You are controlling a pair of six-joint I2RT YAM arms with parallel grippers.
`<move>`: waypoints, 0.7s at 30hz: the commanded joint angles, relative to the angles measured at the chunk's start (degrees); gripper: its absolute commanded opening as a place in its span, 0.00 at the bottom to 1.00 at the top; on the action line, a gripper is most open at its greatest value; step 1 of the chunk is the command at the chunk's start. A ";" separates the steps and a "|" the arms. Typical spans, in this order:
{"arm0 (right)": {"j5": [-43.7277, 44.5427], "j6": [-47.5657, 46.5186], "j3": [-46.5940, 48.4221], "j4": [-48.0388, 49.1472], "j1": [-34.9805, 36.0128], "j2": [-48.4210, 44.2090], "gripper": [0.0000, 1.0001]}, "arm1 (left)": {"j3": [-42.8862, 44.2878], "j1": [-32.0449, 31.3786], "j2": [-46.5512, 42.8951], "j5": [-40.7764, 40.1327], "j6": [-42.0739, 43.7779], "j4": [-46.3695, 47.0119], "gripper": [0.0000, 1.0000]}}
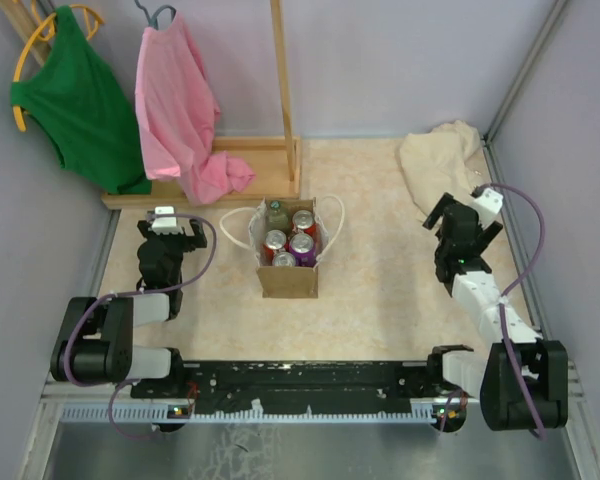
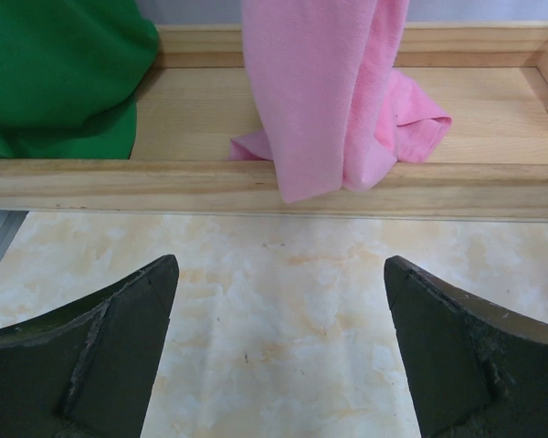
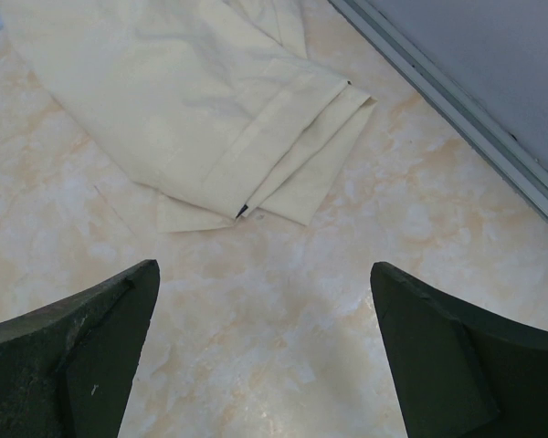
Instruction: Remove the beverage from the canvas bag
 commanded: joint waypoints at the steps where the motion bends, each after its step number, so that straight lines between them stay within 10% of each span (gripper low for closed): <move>1: 2.57 1.27 2.17 2.00 0.22 -0.12 0.99 | -0.57 -0.18 -0.46 -0.41 0.06 -0.07 1.00; 14: 3.84 0.56 1.25 2.19 0.20 -0.49 0.99 | -0.22 -0.15 0.01 -1.12 -0.16 -0.38 1.00; 21: -9.71 -7.26 0.14 6.46 2.17 -5.58 0.86 | 0.25 -0.15 0.25 -1.43 -0.18 -1.02 1.00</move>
